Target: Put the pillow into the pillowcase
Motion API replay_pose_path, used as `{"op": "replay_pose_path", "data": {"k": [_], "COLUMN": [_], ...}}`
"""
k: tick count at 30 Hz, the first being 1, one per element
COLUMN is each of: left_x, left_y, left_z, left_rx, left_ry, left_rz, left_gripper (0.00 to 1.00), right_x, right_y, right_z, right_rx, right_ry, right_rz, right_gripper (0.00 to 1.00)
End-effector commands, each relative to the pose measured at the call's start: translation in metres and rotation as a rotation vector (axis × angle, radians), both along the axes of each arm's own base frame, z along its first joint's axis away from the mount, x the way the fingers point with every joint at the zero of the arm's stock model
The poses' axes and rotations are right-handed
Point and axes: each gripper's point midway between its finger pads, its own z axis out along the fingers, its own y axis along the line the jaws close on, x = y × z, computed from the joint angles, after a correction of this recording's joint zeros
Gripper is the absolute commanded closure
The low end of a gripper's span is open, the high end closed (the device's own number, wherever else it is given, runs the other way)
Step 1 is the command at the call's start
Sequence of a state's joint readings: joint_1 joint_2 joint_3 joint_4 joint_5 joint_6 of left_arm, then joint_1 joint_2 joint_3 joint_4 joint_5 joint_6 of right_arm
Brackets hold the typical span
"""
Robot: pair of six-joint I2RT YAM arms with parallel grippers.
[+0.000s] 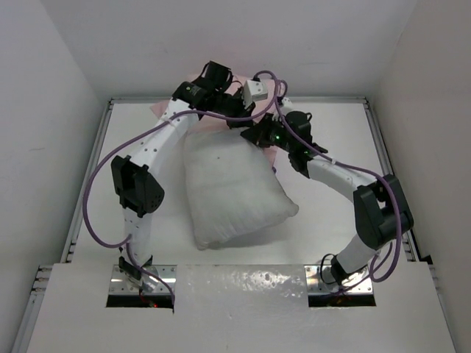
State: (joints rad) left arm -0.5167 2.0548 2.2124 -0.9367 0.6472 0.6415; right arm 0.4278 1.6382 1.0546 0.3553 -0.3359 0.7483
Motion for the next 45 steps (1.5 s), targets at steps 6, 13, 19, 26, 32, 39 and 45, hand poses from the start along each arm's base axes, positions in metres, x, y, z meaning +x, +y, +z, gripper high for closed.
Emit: {"op": "replay_pose_path", "data": {"k": [6, 13, 19, 26, 32, 39, 45], "left_x": [-0.077, -0.071, -0.051, -0.017, -0.018, 0.019, 0.033], "left_y": [0.005, 0.007, -0.005, 0.009, 0.038, 0.123, 0.203], "left_z": [0.001, -0.042, -0.026, 0.024, 0.063, 0.094, 0.071], "left_rx": [-0.033, 0.008, -0.059, -0.084, -0.072, -0.167, -0.155], "left_ry": [0.154, 0.226, 0.219, 0.088, -0.059, -0.06, -0.035], "left_rz": [-0.188, -0.115, -0.057, 0.085, 0.147, 0.479, 0.742], "left_gripper": [1.0, 0.97, 0.56, 0.42, 0.0, 0.0, 0.15], "right_x": [0.05, 0.042, 0.018, -0.003, -0.023, -0.039, -0.03], "right_y": [-0.134, -0.15, -0.164, -0.186, -0.169, -0.125, -0.062], "right_z": [0.023, -0.05, -0.059, -0.019, 0.036, 0.089, 0.09], "right_rx": [0.356, 0.155, -0.124, -0.504, -0.429, -0.371, -0.484], "right_ry": [-0.053, 0.13, 0.138, 0.157, 0.032, -0.078, -0.115], "right_rz": [-0.726, -0.812, -0.761, -0.649, -0.521, -0.377, -0.272], "right_gripper": [1.0, 1.0, 0.27, 0.01, 0.01, 0.01, 0.25]}}
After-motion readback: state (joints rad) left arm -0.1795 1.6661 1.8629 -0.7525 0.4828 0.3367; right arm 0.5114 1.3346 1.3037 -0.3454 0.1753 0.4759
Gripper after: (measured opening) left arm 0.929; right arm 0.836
